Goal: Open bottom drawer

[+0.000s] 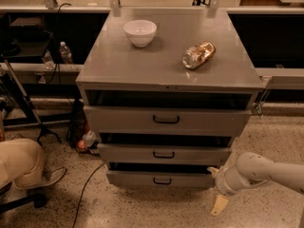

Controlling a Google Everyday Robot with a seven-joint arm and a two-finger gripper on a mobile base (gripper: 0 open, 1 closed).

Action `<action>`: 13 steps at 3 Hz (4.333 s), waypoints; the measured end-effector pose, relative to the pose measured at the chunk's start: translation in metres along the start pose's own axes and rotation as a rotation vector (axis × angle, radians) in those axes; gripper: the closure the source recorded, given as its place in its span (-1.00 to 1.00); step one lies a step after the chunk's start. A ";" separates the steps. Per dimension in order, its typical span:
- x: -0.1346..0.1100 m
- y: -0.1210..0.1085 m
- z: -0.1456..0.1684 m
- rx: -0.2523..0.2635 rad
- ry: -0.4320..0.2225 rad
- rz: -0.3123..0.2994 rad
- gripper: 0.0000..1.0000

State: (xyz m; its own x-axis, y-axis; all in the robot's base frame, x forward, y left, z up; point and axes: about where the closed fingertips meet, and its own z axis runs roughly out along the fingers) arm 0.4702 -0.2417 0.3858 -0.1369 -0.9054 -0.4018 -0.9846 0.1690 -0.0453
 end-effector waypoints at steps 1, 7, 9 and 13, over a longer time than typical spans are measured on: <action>0.011 -0.003 0.016 0.007 0.054 -0.015 -1.00; 0.043 -0.047 0.172 0.060 0.152 -0.329 -1.00; 0.021 -0.069 0.183 0.098 0.144 -0.387 -1.00; 0.056 -0.112 0.225 0.080 0.141 -0.295 -0.71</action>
Offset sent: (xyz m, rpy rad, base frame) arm 0.0210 -0.0387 -0.0975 -0.2032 -0.0515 0.0389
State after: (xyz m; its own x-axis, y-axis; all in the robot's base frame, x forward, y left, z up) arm 0.5970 -0.2238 0.1625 0.1333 -0.9638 -0.2309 -0.9732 -0.0833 -0.2143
